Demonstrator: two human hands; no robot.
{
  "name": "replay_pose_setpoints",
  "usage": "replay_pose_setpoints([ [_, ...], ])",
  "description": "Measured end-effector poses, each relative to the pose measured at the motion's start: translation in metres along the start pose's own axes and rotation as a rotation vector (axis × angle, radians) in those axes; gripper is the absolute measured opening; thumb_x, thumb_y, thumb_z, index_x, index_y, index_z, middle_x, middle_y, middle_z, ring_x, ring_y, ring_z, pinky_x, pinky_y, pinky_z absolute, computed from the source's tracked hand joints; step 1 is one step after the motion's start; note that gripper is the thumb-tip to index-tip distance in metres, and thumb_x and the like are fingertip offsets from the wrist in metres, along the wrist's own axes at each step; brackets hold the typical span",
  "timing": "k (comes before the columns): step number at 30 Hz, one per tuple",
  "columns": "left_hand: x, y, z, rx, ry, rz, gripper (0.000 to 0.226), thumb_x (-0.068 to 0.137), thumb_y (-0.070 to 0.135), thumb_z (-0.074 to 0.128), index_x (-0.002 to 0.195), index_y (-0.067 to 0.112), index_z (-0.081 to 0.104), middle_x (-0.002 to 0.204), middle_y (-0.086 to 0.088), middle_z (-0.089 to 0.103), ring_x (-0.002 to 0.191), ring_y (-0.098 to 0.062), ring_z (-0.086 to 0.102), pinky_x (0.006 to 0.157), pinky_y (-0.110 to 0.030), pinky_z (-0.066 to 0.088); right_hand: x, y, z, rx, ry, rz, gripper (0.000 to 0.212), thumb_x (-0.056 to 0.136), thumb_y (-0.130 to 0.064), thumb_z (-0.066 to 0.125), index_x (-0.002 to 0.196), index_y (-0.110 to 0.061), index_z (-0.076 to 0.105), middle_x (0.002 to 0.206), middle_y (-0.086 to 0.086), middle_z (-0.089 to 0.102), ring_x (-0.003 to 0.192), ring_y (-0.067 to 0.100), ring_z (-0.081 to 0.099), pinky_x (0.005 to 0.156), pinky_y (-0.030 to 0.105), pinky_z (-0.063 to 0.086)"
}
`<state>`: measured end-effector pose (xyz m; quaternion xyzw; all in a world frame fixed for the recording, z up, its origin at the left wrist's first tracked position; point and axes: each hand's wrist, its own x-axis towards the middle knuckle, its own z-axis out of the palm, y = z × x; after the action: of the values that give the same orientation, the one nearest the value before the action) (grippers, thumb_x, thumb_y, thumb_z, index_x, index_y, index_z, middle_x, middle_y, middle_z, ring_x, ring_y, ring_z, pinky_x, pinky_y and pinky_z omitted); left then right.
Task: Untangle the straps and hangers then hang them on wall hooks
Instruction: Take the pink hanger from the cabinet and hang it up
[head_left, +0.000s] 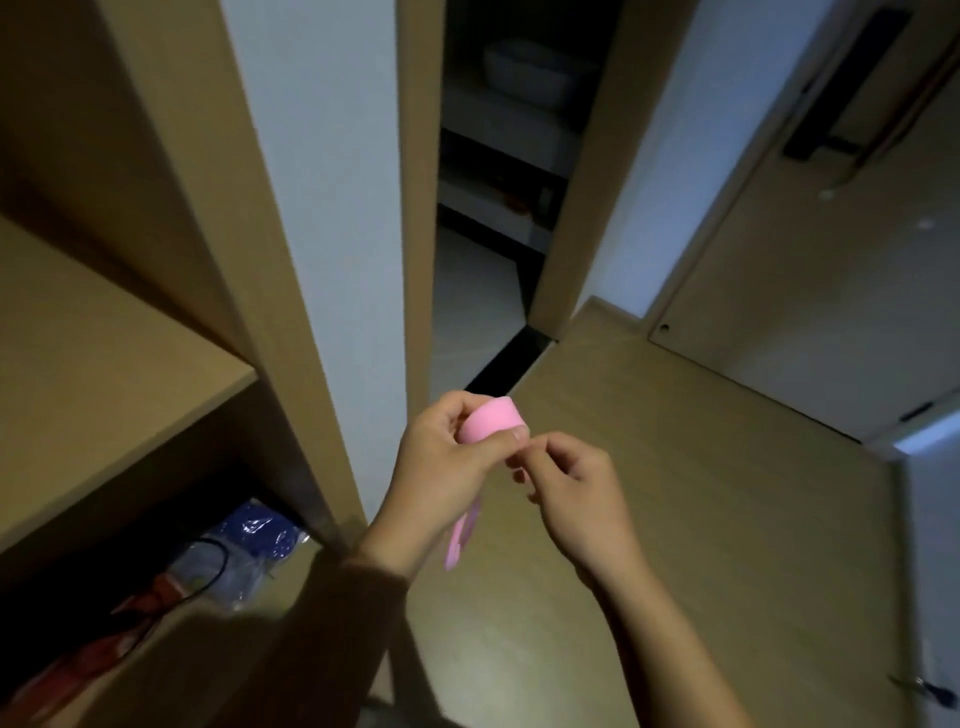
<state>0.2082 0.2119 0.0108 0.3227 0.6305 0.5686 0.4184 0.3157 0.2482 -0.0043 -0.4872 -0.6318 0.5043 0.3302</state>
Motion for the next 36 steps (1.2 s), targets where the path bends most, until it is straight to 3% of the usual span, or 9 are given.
replay_pose_setpoints([
  [9, -0.002, 0.008, 0.082, 0.100, -0.215, -0.025, 0.017, 0.082, 0.021, 0.067, 0.097, 0.013, 0.069, 0.083, -0.004, 0.073, 0.067, -0.011, 0.071, 0.056, -0.022, 0.057, -0.005, 0.024, -0.081, 0.389, 0.107, 0.109, 0.028, 0.092, -0.014, 0.049, 0.077, -0.015, 0.073, 0.085, 0.015, 0.069, 0.084, 0.021, 0.063, 0.080, 0.034, 0.047],
  [13, 0.002, 0.005, 0.113, 0.151, -0.300, -0.030, 0.013, 0.085, 0.026, 0.063, 0.089, 0.016, 0.070, 0.079, -0.002, 0.071, 0.064, -0.012, 0.070, 0.055, -0.028, 0.058, 0.002, 0.033, -0.103, 0.512, 0.167, 0.141, 0.025, 0.091, -0.008, 0.049, 0.074, -0.017, 0.066, 0.080, 0.009, 0.066, 0.078, 0.020, 0.061, 0.069, 0.029, 0.049],
  [15, 0.011, 0.001, 0.125, 0.256, -0.322, 0.048, 0.013, 0.087, 0.029, 0.060, 0.085, 0.023, 0.071, 0.075, 0.005, 0.071, 0.067, -0.006, 0.068, 0.061, -0.020, 0.055, 0.007, 0.037, -0.112, 0.491, 0.197, 0.167, 0.016, 0.091, -0.009, 0.050, 0.084, -0.012, 0.064, 0.084, 0.012, 0.064, 0.077, 0.022, 0.059, 0.066, 0.029, 0.049],
  [18, 0.033, -0.001, 0.143, 0.352, -0.389, 0.070, 0.023, 0.090, 0.031, 0.054, 0.081, 0.020, 0.072, 0.074, 0.000, 0.071, 0.071, -0.013, 0.068, 0.067, -0.030, 0.054, 0.019, 0.042, -0.125, 0.363, 0.246, 0.214, 0.014, 0.090, -0.006, 0.049, 0.096, -0.010, 0.061, 0.084, 0.008, 0.066, 0.074, 0.017, 0.062, 0.068, 0.029, 0.052],
  [21, 0.062, 0.004, 0.165, 0.323, -0.433, 0.057, 0.021, 0.089, 0.028, 0.056, 0.086, 0.013, 0.070, 0.075, -0.005, 0.070, 0.072, -0.017, 0.067, 0.073, -0.034, 0.054, 0.041, 0.041, -0.142, 0.226, 0.348, 0.201, 0.017, 0.087, 0.001, 0.045, 0.087, -0.008, 0.060, 0.067, -0.001, 0.063, 0.059, 0.008, 0.060, 0.053, 0.019, 0.047],
  [25, 0.107, 0.022, 0.199, 0.198, -0.502, 0.034, 0.017, 0.079, 0.014, 0.069, 0.093, 0.007, 0.063, 0.078, -0.002, 0.066, 0.059, 0.000, 0.063, 0.055, -0.015, 0.052, 0.076, 0.045, -0.171, 0.078, 0.486, 0.246, 0.012, 0.085, -0.003, 0.044, 0.081, -0.011, 0.052, 0.067, 0.006, 0.058, 0.059, 0.019, 0.060, 0.054, 0.039, 0.056],
  [28, 0.139, 0.034, 0.223, 0.119, -0.563, -0.051, 0.018, 0.078, 0.007, 0.069, 0.094, 0.005, 0.061, 0.085, -0.007, 0.065, 0.060, -0.005, 0.067, 0.055, -0.026, 0.057, 0.103, 0.048, -0.193, -0.063, 0.572, 0.262, 0.022, 0.085, -0.015, 0.050, 0.103, -0.025, 0.044, 0.069, 0.005, 0.055, 0.068, 0.028, 0.063, 0.057, 0.052, 0.057],
  [33, 0.194, 0.045, 0.253, 0.225, -0.665, 0.054, 0.018, 0.077, 0.012, 0.070, 0.092, 0.004, 0.062, 0.091, -0.023, 0.065, 0.057, -0.019, 0.055, 0.051, -0.029, 0.048, 0.151, 0.049, -0.216, -0.367, 0.599, 0.117, 0.037, 0.085, -0.021, 0.062, 0.119, -0.024, 0.049, 0.057, -0.007, 0.050, 0.057, -0.002, 0.056, 0.051, 0.008, 0.042],
  [36, 0.221, 0.051, 0.269, 0.232, -0.799, 0.075, 0.018, 0.078, 0.009, 0.069, 0.094, 0.002, 0.064, 0.092, -0.024, 0.065, 0.071, -0.024, 0.059, 0.066, -0.033, 0.051, 0.180, 0.054, -0.218, -0.486, 0.641, 0.002, 0.034, 0.081, -0.018, 0.067, 0.114, -0.017, 0.062, 0.073, -0.018, 0.043, 0.061, -0.002, 0.048, 0.059, 0.004, 0.038],
])
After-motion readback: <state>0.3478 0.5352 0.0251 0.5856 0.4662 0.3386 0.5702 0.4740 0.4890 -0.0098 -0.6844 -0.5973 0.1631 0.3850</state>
